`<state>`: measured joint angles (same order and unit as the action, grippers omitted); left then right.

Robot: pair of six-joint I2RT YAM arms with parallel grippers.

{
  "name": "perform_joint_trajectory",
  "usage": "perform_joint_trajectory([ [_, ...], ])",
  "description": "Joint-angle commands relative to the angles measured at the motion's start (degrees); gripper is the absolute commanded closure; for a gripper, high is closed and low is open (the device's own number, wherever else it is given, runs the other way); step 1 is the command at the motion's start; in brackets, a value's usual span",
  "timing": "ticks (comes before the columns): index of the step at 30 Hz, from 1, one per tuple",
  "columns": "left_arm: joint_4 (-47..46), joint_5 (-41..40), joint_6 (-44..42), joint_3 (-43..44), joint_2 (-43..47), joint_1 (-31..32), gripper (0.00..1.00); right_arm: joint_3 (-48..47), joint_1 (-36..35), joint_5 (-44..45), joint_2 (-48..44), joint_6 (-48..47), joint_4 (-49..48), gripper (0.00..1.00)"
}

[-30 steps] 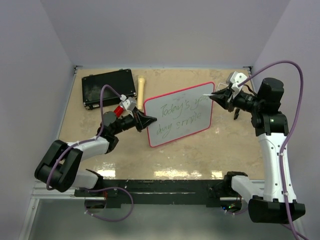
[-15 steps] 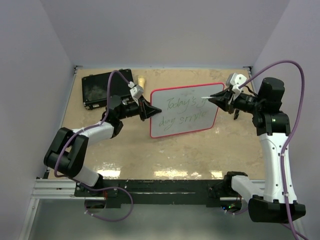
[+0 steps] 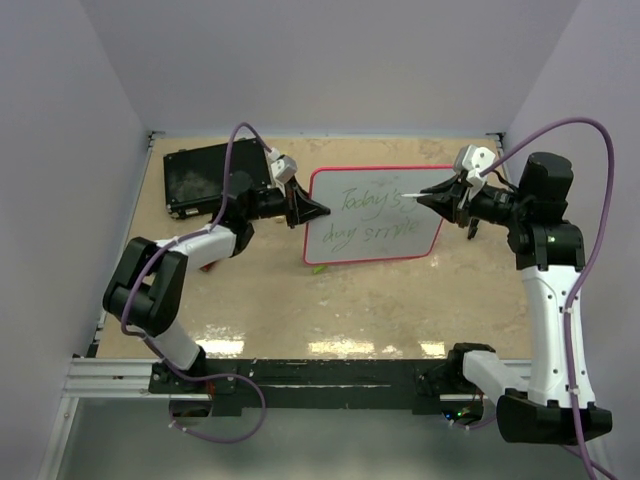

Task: Write a sentence on the whiteboard
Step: Place the whiteboard on the whiteboard stand.

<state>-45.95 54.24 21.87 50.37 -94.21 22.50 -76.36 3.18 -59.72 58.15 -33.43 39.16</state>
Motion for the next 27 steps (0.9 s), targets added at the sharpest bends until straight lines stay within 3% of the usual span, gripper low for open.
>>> perform_joint_trajectory([
  [1, -4.40, 3.59, 0.28, 6.49, -2.45, -0.35, 1.00, -3.45, 0.16, -1.71, 0.47, -0.49, 1.36, 1.00],
  [7, -8.97, 6.49, 6.42, 12.11, -8.43, -0.35, 1.00, -5.20, 0.25, -1.89, 1.00, -0.58, 2.68, 1.00],
  [18, -31.73, 9.48, 29.69, 26.07, -22.58, -0.27, 1.00, -8.10, 0.16, -1.36, 3.20, 1.70, 2.42, 1.00],
  [27, -31.22, 7.03, 35.96, 42.77, -35.67, 0.52, 1.00, -9.33, 0.16, -0.39, 4.51, 2.84, 2.06, 1.00],
])
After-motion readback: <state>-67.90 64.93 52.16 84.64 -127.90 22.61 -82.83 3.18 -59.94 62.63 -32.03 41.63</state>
